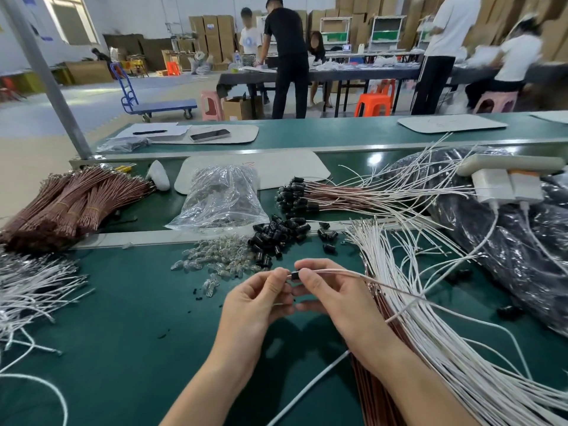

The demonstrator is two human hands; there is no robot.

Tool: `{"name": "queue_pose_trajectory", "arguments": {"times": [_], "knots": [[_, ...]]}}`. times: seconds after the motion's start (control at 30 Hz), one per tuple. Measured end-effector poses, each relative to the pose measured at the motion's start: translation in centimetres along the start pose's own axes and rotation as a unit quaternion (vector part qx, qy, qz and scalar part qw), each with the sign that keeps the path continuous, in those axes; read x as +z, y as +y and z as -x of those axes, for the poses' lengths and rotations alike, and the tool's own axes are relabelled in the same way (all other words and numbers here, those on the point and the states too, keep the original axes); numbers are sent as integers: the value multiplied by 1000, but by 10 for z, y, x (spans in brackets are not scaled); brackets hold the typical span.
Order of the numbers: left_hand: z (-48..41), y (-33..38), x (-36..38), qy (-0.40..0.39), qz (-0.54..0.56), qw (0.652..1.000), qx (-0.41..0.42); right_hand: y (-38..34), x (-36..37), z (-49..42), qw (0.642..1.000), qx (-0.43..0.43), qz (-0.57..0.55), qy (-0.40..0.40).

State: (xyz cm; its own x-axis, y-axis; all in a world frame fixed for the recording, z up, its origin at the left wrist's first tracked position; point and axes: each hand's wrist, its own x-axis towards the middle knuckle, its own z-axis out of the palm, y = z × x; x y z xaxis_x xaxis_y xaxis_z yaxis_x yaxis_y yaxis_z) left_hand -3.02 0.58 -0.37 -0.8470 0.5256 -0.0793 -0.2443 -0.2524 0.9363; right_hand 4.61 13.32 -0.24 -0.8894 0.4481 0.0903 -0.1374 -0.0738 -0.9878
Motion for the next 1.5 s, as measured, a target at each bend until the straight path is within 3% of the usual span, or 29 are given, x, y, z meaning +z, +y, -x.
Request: {"name": "queue_pose_trajectory", "arguments": {"times": [0.23,0.5,0.9,1.13,1.5], "knots": [[-3,0,-1,-4,11,1000,-28,5,-2,-7,989,58,-136,25],[3,-1,-1,-35,-83,996,27,6,-4,-7,993,47,-104,37],[4,-1,-4,-10,-195,974,111,3,-6,-6,987,81,-136,20],[7,-1,-5,-6,-264,956,128,1,-7,-6,983,98,-156,11],[8,1,-4,-22,-277,953,119,3,-7,-4,985,108,-137,-5]]}}
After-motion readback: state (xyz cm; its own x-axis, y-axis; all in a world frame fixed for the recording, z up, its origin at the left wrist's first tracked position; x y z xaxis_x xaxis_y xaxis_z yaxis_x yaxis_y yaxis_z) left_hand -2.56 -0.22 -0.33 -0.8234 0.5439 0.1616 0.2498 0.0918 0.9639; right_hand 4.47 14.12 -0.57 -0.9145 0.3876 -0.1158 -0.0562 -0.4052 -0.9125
